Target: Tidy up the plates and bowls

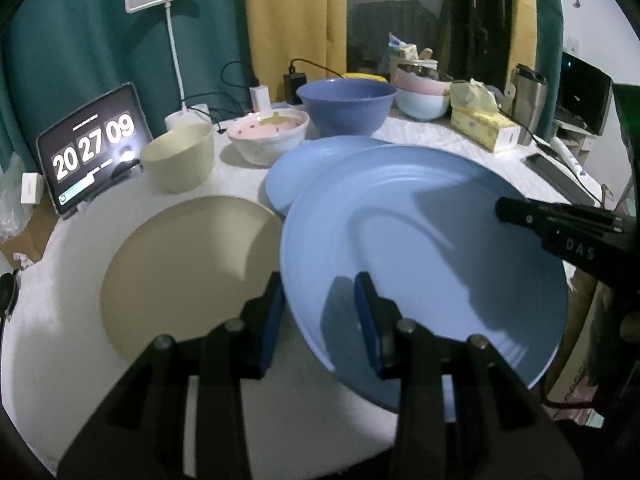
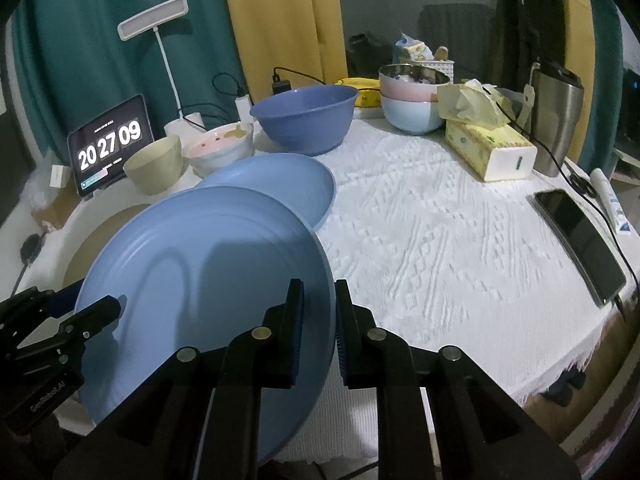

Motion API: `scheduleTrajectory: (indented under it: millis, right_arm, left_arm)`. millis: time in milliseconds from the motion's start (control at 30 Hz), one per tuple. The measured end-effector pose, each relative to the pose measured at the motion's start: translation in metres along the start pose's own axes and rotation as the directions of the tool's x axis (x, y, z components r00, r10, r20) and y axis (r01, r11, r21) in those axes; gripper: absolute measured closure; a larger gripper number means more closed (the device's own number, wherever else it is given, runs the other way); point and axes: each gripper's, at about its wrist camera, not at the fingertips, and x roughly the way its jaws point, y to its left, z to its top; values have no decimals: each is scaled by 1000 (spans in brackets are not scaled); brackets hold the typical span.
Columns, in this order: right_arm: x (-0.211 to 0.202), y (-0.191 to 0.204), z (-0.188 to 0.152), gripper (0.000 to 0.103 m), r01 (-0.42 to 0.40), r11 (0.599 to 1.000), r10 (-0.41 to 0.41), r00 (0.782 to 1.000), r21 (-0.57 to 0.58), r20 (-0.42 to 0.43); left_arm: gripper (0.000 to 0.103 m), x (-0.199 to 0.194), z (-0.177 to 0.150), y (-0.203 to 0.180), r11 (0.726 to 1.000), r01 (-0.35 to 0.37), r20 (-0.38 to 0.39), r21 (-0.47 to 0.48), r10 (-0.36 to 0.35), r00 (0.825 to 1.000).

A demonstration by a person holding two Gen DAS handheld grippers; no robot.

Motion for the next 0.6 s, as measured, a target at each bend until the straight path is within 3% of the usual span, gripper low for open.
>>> scheduleTrajectory:
  millis: [600]
  right_arm:
    - [32,-1,43,86,-15,1000,15,1000,-19,-5]
  left_arm:
    - [66,28,32,12,1000,-17,1,-19,17,1000]
